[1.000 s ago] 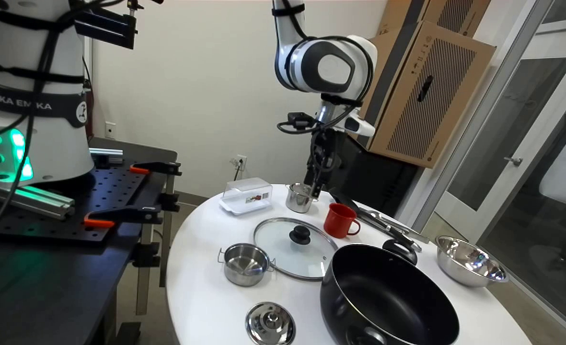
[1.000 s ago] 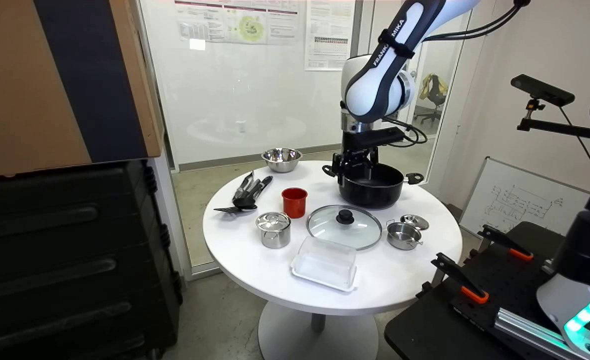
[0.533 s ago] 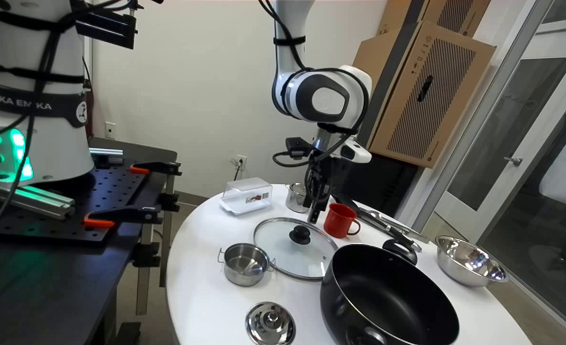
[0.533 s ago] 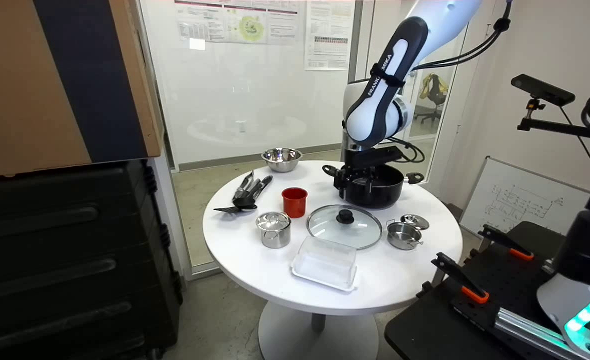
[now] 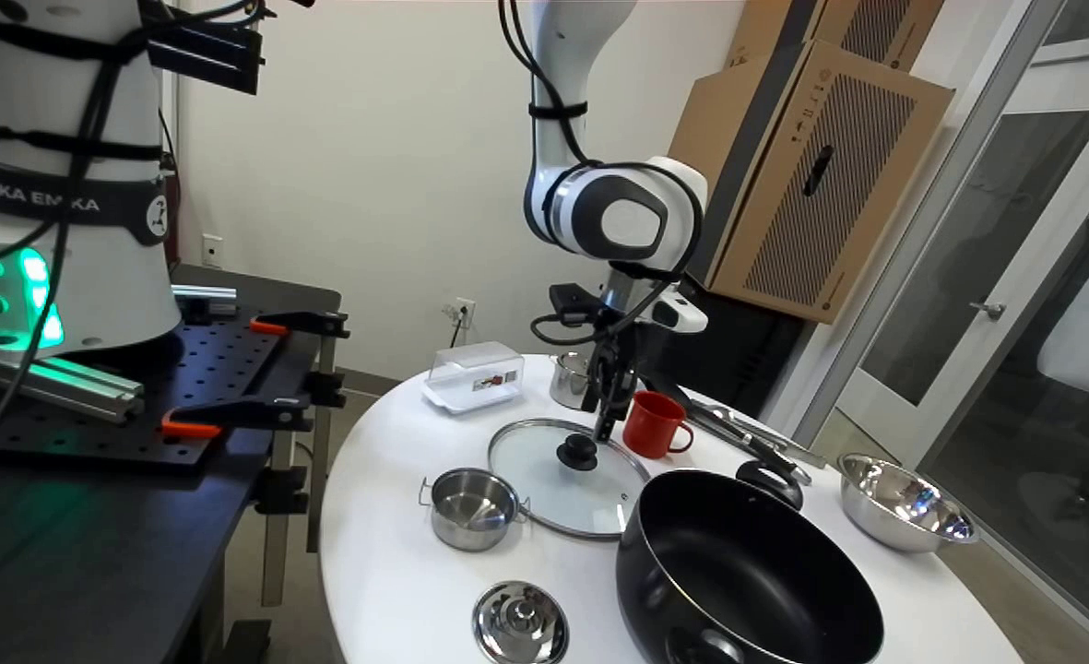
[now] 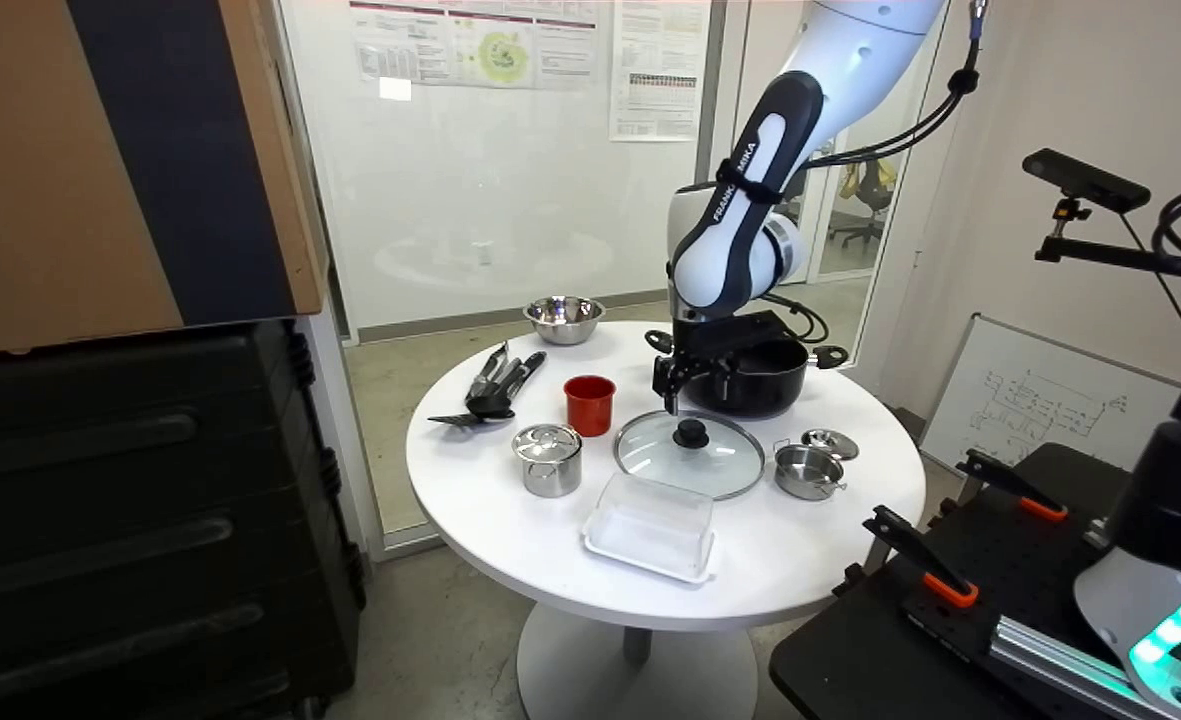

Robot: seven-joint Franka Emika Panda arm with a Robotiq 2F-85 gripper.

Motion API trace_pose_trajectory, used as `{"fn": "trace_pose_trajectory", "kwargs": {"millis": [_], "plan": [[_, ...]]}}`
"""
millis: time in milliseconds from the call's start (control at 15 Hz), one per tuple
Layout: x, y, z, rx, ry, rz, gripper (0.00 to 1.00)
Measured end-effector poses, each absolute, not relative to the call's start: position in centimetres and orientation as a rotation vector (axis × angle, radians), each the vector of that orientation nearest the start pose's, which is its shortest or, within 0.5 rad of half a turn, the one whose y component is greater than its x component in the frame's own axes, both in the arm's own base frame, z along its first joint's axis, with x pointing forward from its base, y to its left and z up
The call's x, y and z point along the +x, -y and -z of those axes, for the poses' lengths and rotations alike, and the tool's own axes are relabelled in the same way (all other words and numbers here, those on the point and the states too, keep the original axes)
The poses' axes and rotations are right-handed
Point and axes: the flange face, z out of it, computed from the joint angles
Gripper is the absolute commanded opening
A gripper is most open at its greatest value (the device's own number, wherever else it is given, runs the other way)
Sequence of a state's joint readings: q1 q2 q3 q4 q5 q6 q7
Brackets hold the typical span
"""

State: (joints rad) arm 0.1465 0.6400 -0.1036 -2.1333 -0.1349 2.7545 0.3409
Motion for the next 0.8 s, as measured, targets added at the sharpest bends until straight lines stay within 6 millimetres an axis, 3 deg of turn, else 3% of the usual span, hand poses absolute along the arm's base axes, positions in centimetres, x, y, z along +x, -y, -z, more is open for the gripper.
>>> {"fn": "trace_pose_trajectory", "kwargs": {"millis": [400,800], "plan": [[56.1,-2.7,-8.1,-3.262,-0.255,-0.014,1.00],[55.9,-3.7,-7.4,-3.265,-0.232,-0.029,1.00]]}}
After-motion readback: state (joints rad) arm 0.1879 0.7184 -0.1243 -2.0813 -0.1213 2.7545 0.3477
